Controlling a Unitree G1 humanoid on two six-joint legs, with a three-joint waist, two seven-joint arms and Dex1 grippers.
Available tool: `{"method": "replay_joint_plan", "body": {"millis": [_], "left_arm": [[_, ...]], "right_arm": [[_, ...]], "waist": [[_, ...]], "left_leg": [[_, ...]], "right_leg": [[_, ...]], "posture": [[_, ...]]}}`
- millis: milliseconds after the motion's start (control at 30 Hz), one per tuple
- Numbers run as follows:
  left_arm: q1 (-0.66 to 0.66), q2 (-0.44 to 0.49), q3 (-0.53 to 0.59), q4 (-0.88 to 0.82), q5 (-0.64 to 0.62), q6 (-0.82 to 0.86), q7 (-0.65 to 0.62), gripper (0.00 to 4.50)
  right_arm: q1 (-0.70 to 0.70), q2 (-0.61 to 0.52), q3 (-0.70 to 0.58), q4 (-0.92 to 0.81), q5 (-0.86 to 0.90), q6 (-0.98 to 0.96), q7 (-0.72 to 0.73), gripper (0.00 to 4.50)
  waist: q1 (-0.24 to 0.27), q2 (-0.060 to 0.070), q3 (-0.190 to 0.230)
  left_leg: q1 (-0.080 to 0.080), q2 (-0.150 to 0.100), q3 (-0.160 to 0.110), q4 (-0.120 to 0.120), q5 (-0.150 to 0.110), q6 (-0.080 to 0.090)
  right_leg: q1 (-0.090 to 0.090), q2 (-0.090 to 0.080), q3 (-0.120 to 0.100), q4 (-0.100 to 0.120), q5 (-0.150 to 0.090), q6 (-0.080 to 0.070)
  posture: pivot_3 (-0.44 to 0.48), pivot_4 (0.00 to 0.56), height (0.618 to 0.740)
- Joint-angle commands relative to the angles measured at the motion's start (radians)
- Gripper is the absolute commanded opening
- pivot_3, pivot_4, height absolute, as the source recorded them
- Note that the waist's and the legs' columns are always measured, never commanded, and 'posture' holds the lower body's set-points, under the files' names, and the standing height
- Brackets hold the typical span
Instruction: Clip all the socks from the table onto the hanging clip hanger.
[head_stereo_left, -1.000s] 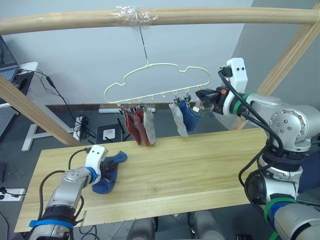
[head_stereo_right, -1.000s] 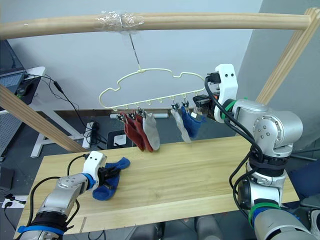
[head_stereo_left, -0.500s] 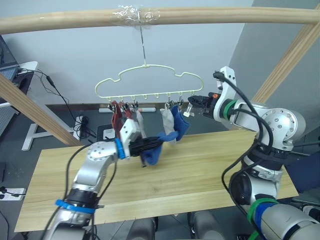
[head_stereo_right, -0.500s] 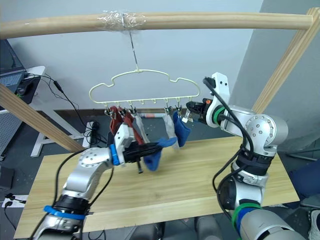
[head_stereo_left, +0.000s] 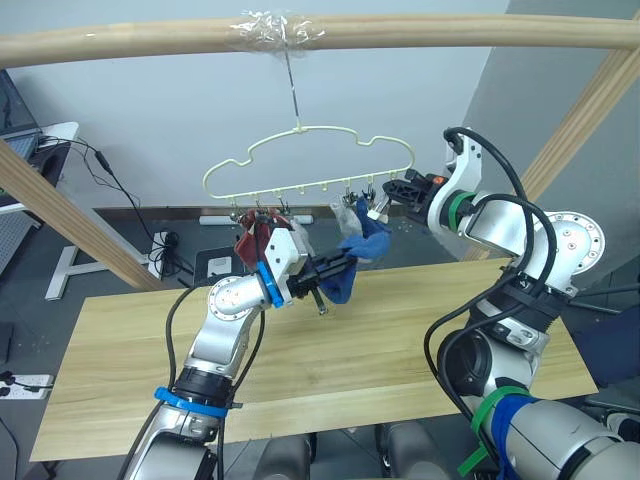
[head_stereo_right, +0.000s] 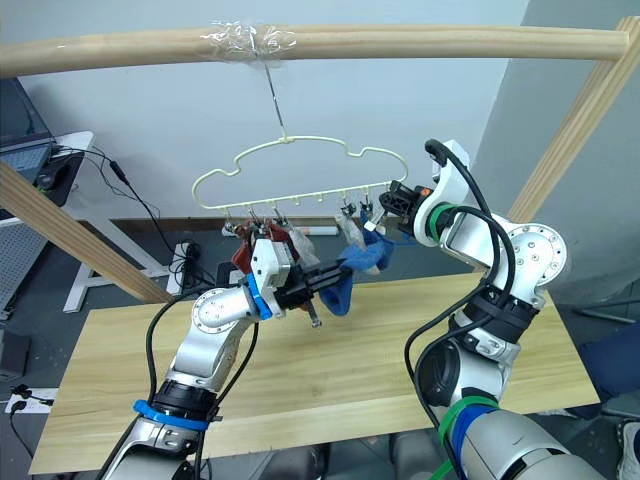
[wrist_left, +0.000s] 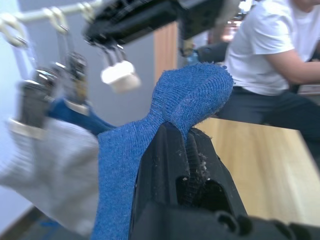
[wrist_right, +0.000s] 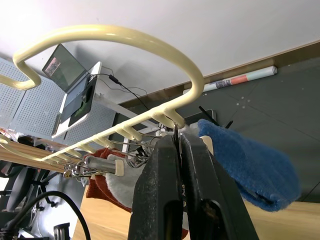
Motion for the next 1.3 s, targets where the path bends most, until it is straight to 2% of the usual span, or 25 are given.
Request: {"method": "replay_joint_plan", "body": {"millis": [33, 433, 700, 733, 767, 867, 967, 1067, 1267, 1300], "left_arm": [[-0.018, -0.004, 0.017, 0.023, 0.019, -0.063, 0.045, 0.04], [-0.069, -0.047, -0.011, 0.107, 0.065, -0.123, 0.106, 0.04], [-0.088, -0.049, -0.018, 0.122, 0.053, -0.117, 0.109, 0.04], [-0.088, -0.048, -0.020, 0.119, 0.050, -0.114, 0.106, 0.00], [-0.086, -0.047, -0.023, 0.113, 0.046, -0.109, 0.100, 0.00], [-0.081, -0.046, -0.033, 0.085, 0.025, -0.082, 0.075, 0.00], [-0.078, -0.049, -0.038, 0.046, -0.011, -0.034, 0.048, 0.00], [-0.070, -0.059, -0.048, -0.043, -0.100, 0.116, 0.009, 0.00], [-0.074, -0.082, -0.054, -0.150, -0.231, 0.404, 0.000, 0.00], [-0.074, -0.089, -0.050, -0.158, -0.250, 0.441, 0.003, 0.24]], "right_arm": [[0.009, -0.009, -0.012, -0.005, 0.070, 0.008, -0.055, 0.00], [0.008, 0.000, -0.048, 0.027, 0.258, 0.008, -0.235, 0.00], [0.012, -0.005, -0.060, 0.049, 0.371, 0.008, -0.330, 0.00], [0.010, -0.007, -0.064, 0.056, 0.383, 0.008, -0.337, 0.52], [0.007, -0.010, -0.067, 0.062, 0.393, 0.008, -0.344, 0.76], [-0.003, -0.021, -0.076, 0.080, 0.416, 0.008, -0.357, 1.96], [-0.012, -0.041, -0.077, 0.094, 0.435, 0.008, -0.349, 2.97], [0.011, -0.145, -0.043, 0.085, 0.544, 0.008, -0.223, 4.02], [0.127, -0.325, 0.036, 0.033, 0.624, -0.013, -0.059, 4.02], [0.145, -0.343, 0.057, 0.018, 0.615, -0.029, -0.040, 4.04]], "waist": [[-0.001, 0.000, 0.000], [-0.002, 0.000, 0.000], [-0.006, 0.000, 0.000], [-0.007, 0.000, 0.000], [-0.007, 0.000, 0.000], [-0.009, 0.000, 0.001], [-0.013, 0.001, 0.001], [-0.014, 0.003, 0.004], [-0.022, 0.004, 0.004], [-0.024, 0.004, 0.004]], "left_leg": [[0.000, 0.000, 0.000, 0.000, 0.000, 0.000], [0.000, 0.000, 0.001, 0.000, 0.000, 0.000], [0.000, 0.000, 0.001, 0.000, 0.000, 0.000], [0.000, 0.000, 0.001, 0.000, 0.000, 0.000], [0.000, 0.000, 0.001, 0.000, 0.000, 0.000], [0.000, 0.000, 0.001, 0.000, 0.000, 0.000], [0.000, 0.000, 0.002, 0.000, 0.000, 0.000], [-0.001, 0.000, 0.002, 0.000, 0.000, 0.000], [-0.002, 0.000, 0.002, -0.001, -0.001, 0.001], [-0.002, 0.000, 0.003, -0.001, -0.001, 0.001]], "right_leg": [[0.000, 0.000, 0.000, 0.000, 0.000, 0.000], [0.000, 0.001, 0.000, 0.000, 0.000, 0.000], [0.000, 0.001, 0.000, 0.000, 0.000, 0.000], [0.000, 0.001, 0.000, 0.000, 0.000, 0.000], [0.000, 0.001, 0.000, 0.000, 0.000, 0.000], [0.000, 0.001, 0.000, 0.000, 0.000, 0.000], [0.000, 0.001, 0.000, 0.000, 0.000, 0.000], [0.000, 0.001, 0.000, -0.001, 0.000, 0.000], [0.002, 0.003, -0.001, -0.005, 0.000, 0.000], [0.002, 0.003, -0.001, -0.005, 0.000, 0.000]], "posture": [[-0.029, 0.236, 0.740], [-0.040, 0.242, 0.740], [-0.044, 0.241, 0.740], [-0.043, 0.242, 0.740], [-0.043, 0.241, 0.740], [-0.041, 0.239, 0.740], [-0.037, 0.239, 0.740], [-0.030, 0.239, 0.740], [-0.036, 0.235, 0.740], [-0.043, 0.232, 0.740]]}}
